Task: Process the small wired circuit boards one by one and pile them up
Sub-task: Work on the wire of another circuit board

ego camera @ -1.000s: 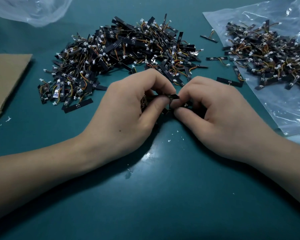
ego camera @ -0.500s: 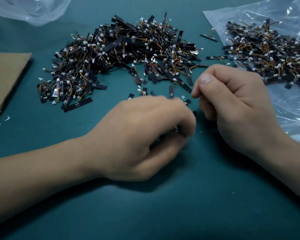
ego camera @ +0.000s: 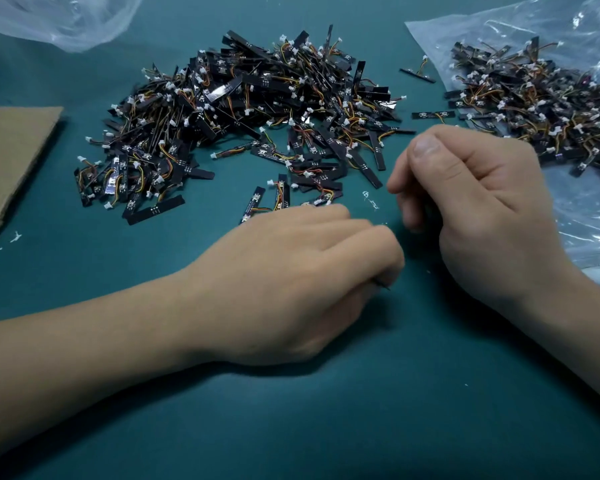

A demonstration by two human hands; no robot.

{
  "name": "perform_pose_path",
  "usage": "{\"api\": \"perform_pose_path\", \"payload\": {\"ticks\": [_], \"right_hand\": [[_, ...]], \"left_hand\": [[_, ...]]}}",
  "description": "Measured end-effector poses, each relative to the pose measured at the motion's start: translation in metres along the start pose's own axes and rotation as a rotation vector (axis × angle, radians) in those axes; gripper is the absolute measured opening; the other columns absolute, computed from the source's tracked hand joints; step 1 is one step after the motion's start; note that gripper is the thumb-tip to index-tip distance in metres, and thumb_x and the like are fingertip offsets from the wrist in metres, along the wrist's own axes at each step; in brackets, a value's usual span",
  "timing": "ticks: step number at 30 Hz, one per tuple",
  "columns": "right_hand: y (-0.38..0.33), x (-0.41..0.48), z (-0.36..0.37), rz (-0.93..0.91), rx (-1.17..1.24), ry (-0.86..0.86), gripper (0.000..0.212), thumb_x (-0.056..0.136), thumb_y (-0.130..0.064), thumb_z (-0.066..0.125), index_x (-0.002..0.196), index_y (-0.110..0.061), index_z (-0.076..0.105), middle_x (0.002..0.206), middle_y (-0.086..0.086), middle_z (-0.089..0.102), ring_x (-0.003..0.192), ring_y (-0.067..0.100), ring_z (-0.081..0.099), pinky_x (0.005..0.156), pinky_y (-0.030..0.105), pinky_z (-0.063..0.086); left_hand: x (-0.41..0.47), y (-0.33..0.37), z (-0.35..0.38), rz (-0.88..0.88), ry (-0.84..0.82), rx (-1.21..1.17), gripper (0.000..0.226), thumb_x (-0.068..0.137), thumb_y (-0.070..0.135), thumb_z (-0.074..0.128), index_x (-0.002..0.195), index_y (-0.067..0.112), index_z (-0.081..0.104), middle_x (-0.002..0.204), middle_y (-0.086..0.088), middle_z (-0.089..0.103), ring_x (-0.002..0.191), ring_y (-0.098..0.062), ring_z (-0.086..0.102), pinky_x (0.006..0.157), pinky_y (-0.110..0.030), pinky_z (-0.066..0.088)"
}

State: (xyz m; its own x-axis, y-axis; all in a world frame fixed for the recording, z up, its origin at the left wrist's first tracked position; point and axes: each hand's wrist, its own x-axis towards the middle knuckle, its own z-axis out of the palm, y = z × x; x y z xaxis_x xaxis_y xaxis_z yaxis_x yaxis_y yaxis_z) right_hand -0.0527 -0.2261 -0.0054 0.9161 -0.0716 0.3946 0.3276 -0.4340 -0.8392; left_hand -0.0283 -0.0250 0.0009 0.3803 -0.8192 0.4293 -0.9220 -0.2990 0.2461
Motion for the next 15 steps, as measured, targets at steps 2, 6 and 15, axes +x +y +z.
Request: {"api": "perform_pose_path", "payload": {"ticks": [2,6,15], "right_hand": [[-0.0004,-0.0003,-0.0001,0.004,0.000,-0.005,0.038,0.107,-0.024,0.046,0.077,-0.012,0.066,0.058,0.002,0.058,0.051,0.016,0.050,0.054,0.025,0.037],[-0.0015,0.0002,-0.0004,0.019,-0.002,-0.017,0.038,0.107,-0.026,0.046,0.076,-0.015,0.065,0.057,-0.001,0.059,0.051,0.021,0.051,0.053,0.030,0.039],[-0.0012,0.0000,0.0011,0.018,-0.004,-0.042,0.038,0.106,-0.031,0.046,0.078,-0.015,0.066,0.060,0.003,0.059,0.053,0.024,0.054,0.054,0.033,0.042]], "left_hand": [[0.0005,0.0016,0.0007,-0.125,-0.033,0.033,0.010,0.090,0.015,0.065,0.096,0.020,0.059,0.079,0.013,0.051,0.071,-0.023,0.053,0.058,-0.039,0.049],[0.0033,-0.0024,-0.0027,-0.337,-0.071,0.236,0.008,0.092,0.030,0.047,0.097,0.024,0.049,0.076,0.014,0.044,0.070,-0.028,0.052,0.059,-0.038,0.043],[0.0003,-0.0081,0.0018,-0.331,-0.009,0.193,0.011,0.095,0.024,0.051,0.103,0.020,0.058,0.136,0.001,0.061,0.133,-0.030,0.049,0.111,-0.050,0.036]]}}
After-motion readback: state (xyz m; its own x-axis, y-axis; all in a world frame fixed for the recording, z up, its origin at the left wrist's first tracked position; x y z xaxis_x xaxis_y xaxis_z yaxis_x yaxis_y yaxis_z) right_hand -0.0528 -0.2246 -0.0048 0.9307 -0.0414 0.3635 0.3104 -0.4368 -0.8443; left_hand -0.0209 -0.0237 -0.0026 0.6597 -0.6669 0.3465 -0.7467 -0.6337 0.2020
